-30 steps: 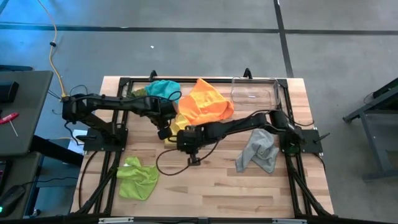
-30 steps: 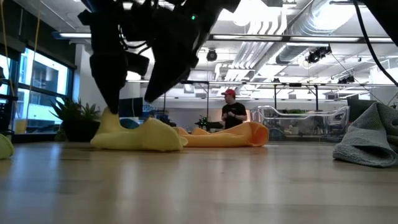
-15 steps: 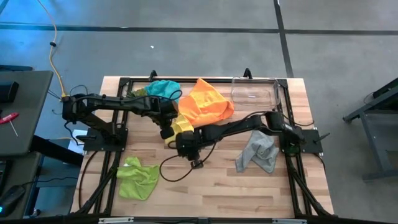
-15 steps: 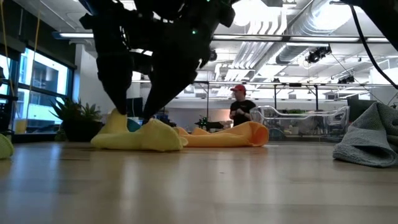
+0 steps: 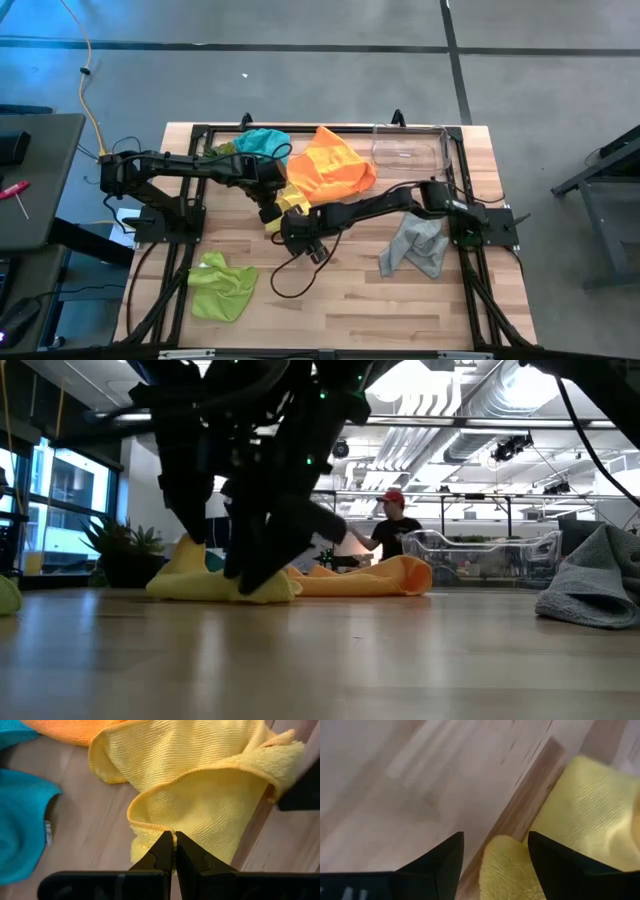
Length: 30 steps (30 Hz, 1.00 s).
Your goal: Fold microfiber towels
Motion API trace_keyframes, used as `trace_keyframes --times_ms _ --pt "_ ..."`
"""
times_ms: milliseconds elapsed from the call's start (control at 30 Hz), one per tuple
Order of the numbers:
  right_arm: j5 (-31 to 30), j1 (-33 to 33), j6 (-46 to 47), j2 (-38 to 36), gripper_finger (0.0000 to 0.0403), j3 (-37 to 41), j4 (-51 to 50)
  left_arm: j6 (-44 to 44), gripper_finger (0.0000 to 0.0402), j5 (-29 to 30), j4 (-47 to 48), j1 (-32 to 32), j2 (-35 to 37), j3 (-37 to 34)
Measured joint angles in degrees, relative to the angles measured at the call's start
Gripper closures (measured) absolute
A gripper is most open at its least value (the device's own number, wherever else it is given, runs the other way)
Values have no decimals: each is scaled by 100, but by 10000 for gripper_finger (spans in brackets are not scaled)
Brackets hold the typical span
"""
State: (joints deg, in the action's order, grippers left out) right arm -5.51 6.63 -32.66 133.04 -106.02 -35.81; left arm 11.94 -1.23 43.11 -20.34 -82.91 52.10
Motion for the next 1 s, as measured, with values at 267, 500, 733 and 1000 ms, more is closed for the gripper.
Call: trace_keyframes --times_ms 267,500,733,1000 --pt "-29 -22 -140 91 206 -7 -306 46 401 -7 20 0 0 0" --pt "86 -4 -188 93 331 -7 -251 50 401 -7 37 0 0 1" --pt "152 46 -187 93 387 -4 -427 50 401 0 40 0 0 2" --pt "166 28 406 -362 400 4 -530 -160 401 36 401 -77 50 107"
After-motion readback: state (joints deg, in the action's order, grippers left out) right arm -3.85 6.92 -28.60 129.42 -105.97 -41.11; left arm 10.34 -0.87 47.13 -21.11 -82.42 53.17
